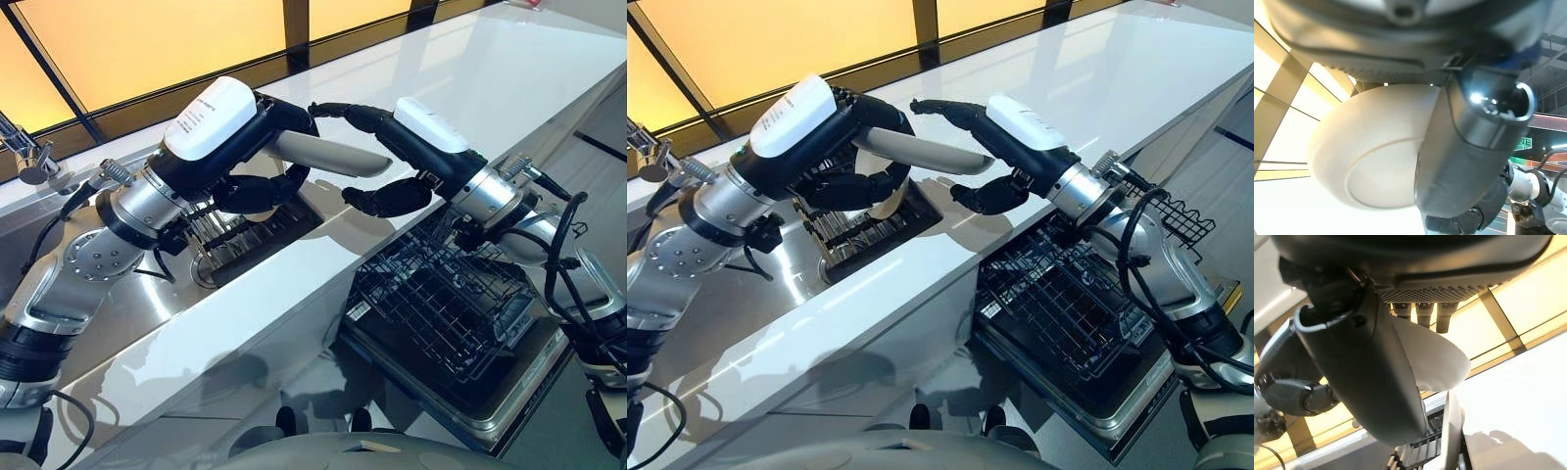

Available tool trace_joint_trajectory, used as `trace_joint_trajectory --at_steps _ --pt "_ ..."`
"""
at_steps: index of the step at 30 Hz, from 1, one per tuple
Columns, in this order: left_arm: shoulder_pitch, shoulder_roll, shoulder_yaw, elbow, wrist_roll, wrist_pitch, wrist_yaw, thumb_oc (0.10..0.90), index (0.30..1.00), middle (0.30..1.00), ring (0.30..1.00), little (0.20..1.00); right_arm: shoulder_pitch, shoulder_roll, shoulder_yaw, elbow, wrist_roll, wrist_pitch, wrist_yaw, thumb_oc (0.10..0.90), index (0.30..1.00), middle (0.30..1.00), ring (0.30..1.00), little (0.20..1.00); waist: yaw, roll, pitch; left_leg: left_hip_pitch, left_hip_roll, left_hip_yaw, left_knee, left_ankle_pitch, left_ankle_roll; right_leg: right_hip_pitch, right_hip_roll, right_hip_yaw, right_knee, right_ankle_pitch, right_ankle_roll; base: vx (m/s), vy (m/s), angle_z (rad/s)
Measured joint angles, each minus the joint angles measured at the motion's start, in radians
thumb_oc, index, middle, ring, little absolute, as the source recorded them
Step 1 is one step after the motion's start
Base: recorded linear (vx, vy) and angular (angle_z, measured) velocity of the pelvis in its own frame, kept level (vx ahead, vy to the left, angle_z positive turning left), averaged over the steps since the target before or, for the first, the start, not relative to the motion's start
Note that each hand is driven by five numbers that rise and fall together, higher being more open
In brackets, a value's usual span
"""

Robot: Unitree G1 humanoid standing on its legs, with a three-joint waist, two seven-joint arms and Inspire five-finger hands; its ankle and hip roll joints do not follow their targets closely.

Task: Pick up plates and place into dishwasher.

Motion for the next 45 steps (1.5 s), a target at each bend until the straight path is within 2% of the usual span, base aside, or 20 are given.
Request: trace_joint_trajectory --at_steps 4,7,13,15,16,17,21,24,27,30,35,38,42,45 --pt "-0.003 -0.027 -0.009 0.000 0.000 0.018 0.004 0.100 0.300 0.300 0.300 0.200 0.000 0.016 0.009 0.000 0.006 0.006 0.000 0.100 0.300 0.300 0.300 0.200 0.000 0.000 0.000 0.001 0.000 0.000 0.000 0.000 0.000 0.001 0.000 -0.001 0.000 0.000 0.000 0.00 0.000 0.00" --pt "-0.004 -0.031 -0.011 0.001 0.001 0.026 0.003 0.100 0.300 0.300 0.300 0.200 0.000 0.042 0.015 0.003 0.014 0.037 -0.025 0.100 0.300 0.300 0.300 0.200 0.000 0.000 0.000 0.001 0.000 0.000 0.000 0.000 0.000 0.002 0.000 -0.001 0.000 0.000 0.000 0.00 0.000 0.00" --pt "-0.019 -0.044 -0.011 0.001 -0.005 0.036 0.003 0.100 0.300 0.300 0.300 0.200 0.000 0.049 0.015 0.003 0.012 0.041 -0.066 0.100 0.300 0.300 0.300 0.200 0.001 0.000 0.000 0.001 0.000 0.002 0.000 0.000 0.000 0.002 0.000 -0.002 0.000 0.000 0.000 0.00 0.000 0.00" --pt "-0.022 -0.054 -0.009 0.001 -0.016 0.043 -0.002 0.306 0.476 0.476 0.476 0.406 0.001 0.054 0.015 0.004 0.012 0.043 -0.081 0.100 0.300 0.300 0.300 0.200 0.001 0.000 0.000 0.003 0.000 0.003 0.000 0.001 0.000 0.002 0.000 -0.002 0.000 0.000 0.000 0.00 0.000 0.00" --pt "-0.023 -0.058 -0.009 0.001 -0.026 0.051 -0.009 0.306 0.476 0.476 0.476 0.406 0.003 0.058 0.015 0.005 0.012 0.043 -0.085 0.100 0.300 0.300 0.300 0.200 0.001 0.000 0.001 0.005 0.000 0.003 0.000 0.001 0.000 0.003 0.000 -0.002 0.000 0.000 0.000 0.00 0.000 0.00" --pt "-0.024 -0.069 -0.009 0.001 -0.045 0.066 -0.018 0.800 0.900 0.900 0.900 0.900 0.005 0.063 0.015 0.008 0.011 0.043 -0.093 0.100 0.300 0.300 0.300 0.200 0.001 0.001 0.001 0.006 0.000 0.003 0.000 0.001 0.000 0.004 0.000 -0.002 0.000 0.000 0.000 0.00 0.000 0.00" --pt "-0.025 -0.118 -0.009 0.001 -0.153 0.116 -0.035 0.800 0.900 0.900 0.900 0.900 0.010 0.073 0.015 0.018 -0.023 0.039 -0.151 0.100 0.300 0.300 0.300 0.200 0.000 0.003 0.007 0.010 0.000 0.003 0.000 0.001 0.000 0.008 0.000 -0.002 0.000 0.000 0.000 0.00 0.000 0.00" --pt "-0.025 -0.141 -0.008 0.001 -0.200 0.136 -0.032 0.800 0.900 0.900 0.900 0.900 0.027 0.077 0.015 0.039 -0.037 0.010 -0.196 0.100 0.300 0.300 0.300 0.200 0.001 0.003 0.012 0.015 0.000 0.003 0.000 0.001 0.000 0.013 0.000 -0.001 0.000 0.000 0.000 0.00 0.000 0.00" --pt "-0.017 -0.142 -0.007 0.011 -0.201 0.159 -0.006 0.800 0.900 0.900 0.900 0.900 0.064 0.087 -0.001 0.075 -0.060 -0.009 -0.324 0.100 0.300 0.300 0.300 0.200 0.001 0.004 0.013 0.016 0.000 0.003 0.000 0.001 0.000 0.015 0.000 -0.001 0.000 0.000 0.000 0.00 0.000 0.00" --pt "0.026 -0.140 0.029 0.042 -0.196 0.156 0.024 0.800 0.900 0.900 0.900 0.900 0.115 0.102 -0.080 0.136 -0.090 -0.022 -0.458 0.100 0.300 0.300 0.300 0.200 0.001 0.007 0.015 0.017 0.000 0.004 0.000 0.001 0.000 0.016 -0.001 -0.002 0.000 0.000 0.000 0.00 0.000 0.00" --pt "0.179 -0.136 0.171 0.185 -0.192 0.178 0.069 0.800 0.900 0.900 0.900 0.900 0.173 0.104 -0.360 0.340 -0.073 0.046 -0.665 0.100 0.300 0.300 0.300 0.200 0.003 0.013 0.021 0.020 0.001 0.010 -0.001 0.000 -0.001 0.017 -0.001 -0.002 0.000 -0.002 -0.002 0.02 -0.020 -0.01" --pt "0.263 -0.136 0.243 0.261 -0.204 0.204 0.075 0.800 0.900 0.900 0.900 0.900 0.234 0.104 -0.494 0.440 0.014 0.102 -0.756 0.100 0.300 0.300 0.300 0.200 0.002 0.013 0.022 0.020 0.002 0.014 0.000 -0.002 -0.002 0.015 0.000 -0.002 0.000 -0.003 -0.002 0.05 -0.045 -0.03" --pt "0.300 -0.141 0.254 0.334 -0.232 0.232 0.080 0.800 0.900 0.900 0.900 0.900 0.299 0.105 -0.554 0.572 0.066 0.153 -0.850 0.100 0.300 0.300 0.300 0.200 -0.001 0.015 0.026 0.023 0.003 0.017 -0.001 -0.003 -0.001 0.016 0.000 -0.001 0.000 -0.003 -0.002 0.07 -0.058 -0.04" --pt "0.302 -0.142 0.254 0.358 -0.237 0.234 0.084 0.800 0.900 0.900 0.900 0.900 0.332 0.106 -0.554 0.623 0.066 0.167 -0.858 0.100 0.300 0.300 0.300 0.200 -0.010 0.021 0.033 0.034 0.004 0.017 -0.004 -0.004 -0.002 0.026 0.000 -0.001 -0.001 -0.006 0.002 0.08 -0.072 -0.02"
